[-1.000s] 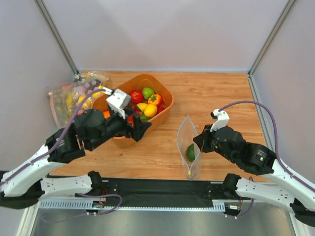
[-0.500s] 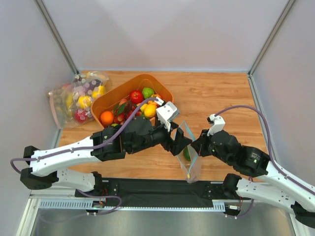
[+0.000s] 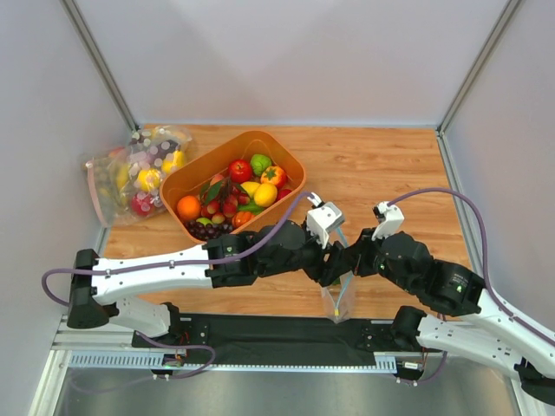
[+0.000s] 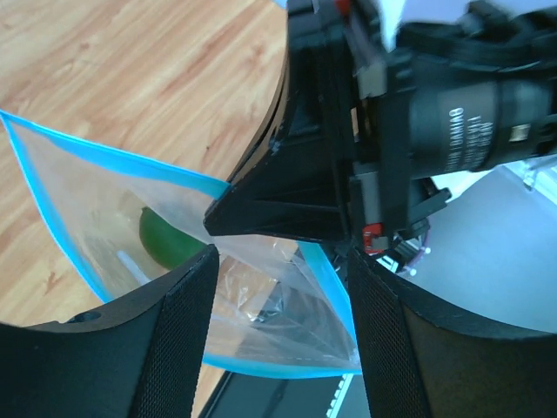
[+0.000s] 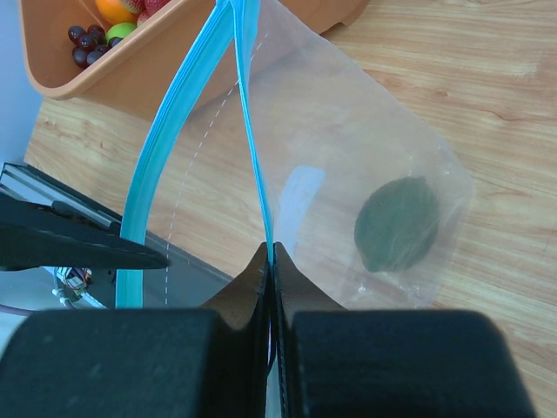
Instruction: Open the zip-top bag and remove the fake food
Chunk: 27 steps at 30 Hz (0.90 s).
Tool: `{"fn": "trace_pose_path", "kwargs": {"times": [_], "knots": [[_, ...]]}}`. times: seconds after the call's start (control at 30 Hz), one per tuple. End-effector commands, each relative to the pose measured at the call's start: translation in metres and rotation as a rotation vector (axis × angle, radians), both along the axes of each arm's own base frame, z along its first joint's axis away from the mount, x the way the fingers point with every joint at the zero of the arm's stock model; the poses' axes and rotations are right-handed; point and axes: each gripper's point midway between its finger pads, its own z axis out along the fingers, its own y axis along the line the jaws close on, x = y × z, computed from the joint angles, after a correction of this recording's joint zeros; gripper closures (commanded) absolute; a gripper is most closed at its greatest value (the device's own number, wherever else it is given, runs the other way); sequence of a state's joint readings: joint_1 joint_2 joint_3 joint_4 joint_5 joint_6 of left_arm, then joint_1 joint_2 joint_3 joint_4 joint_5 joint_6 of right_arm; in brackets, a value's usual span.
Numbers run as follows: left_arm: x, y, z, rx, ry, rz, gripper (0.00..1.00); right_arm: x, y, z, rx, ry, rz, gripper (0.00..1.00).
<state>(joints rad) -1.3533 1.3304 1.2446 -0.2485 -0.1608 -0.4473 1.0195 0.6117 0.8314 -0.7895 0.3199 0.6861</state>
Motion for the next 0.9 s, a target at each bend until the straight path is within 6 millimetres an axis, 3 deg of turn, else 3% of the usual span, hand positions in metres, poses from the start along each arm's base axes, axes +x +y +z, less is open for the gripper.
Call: {"fn": "trace_pose_path", "kwargs": {"times": [0.0, 0.13, 0.33, 0.7, 0.87], "knots": [[-0.003, -0.008, -0.003, -0.027, 0.026, -0.007, 0.32, -0.001, -0.001, 0.01, 0.033, -0.011, -0.007, 1.0], [0.0, -0.006, -0.03, 0.014, 0.036, 0.017, 0.34, -0.002, -0.006, 0.01, 0.024, -0.011, -0.015, 1.0], [0.0, 0.001, -0.054, 0.038, 0.043, 0.03, 0.35, -0.003, -0.008, 0.014, 0.029, -0.014, -0.015, 1.0], [0.021, -0.012, -0.108, 0.212, 0.048, 0.134, 0.35, -0.006, 0.016, 0.036, 0.086, -0.028, 0.056, 1.0], [0.023, -0.012, -0.138, 0.264, 0.072, 0.163, 0.35, -0.008, 0.016, 0.041, 0.095, -0.034, 0.061, 1.0]]}}
